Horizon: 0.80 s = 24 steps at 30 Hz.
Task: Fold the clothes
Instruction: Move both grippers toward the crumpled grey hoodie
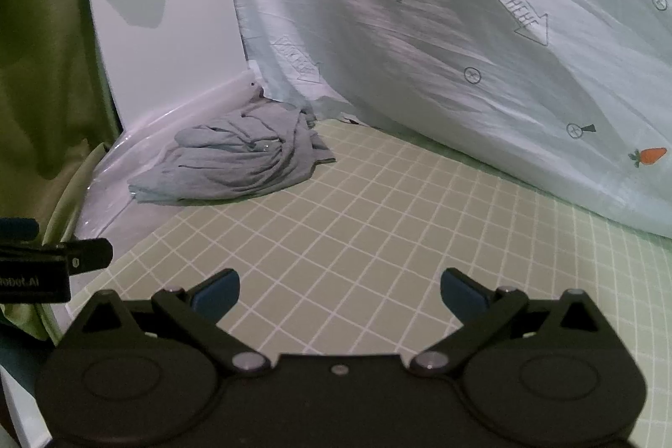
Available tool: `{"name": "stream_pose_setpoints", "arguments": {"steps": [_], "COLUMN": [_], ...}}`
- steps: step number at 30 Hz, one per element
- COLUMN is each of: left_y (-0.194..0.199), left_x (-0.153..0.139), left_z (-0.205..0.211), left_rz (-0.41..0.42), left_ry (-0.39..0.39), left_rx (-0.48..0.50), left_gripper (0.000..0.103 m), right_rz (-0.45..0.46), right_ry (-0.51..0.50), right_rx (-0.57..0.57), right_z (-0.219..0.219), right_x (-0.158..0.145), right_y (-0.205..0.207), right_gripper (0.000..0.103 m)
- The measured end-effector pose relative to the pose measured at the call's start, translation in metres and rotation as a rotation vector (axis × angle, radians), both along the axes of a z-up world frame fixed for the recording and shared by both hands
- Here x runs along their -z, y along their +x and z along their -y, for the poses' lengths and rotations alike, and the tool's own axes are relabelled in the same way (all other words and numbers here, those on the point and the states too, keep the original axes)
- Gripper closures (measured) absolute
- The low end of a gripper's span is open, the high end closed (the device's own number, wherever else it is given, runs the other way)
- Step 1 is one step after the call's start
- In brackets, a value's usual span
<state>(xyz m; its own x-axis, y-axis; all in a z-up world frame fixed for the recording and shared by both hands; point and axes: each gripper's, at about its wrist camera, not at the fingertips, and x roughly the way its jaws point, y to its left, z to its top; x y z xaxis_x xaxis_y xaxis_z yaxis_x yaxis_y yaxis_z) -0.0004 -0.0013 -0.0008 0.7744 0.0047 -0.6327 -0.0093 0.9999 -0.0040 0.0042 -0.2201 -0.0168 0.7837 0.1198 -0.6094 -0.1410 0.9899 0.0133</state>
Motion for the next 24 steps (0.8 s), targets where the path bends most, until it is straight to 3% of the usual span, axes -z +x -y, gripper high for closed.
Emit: {"name": "stream_pose_setpoints", "arguments": {"steps": [24], "left_y": [-0.009], "left_x": [0.008], "left_z": [0.010], "left_rz": [0.002], "left_ry": [0.012], "left_rx": [0.010], "left_gripper": [0.000], "right_rz": [-0.003], "right_ry": [0.017], "right_rx": [0.022], "right_z": [0.009], "right_x": [0.000], "right_y": [-0.005], "right_gripper": [0.000]}}
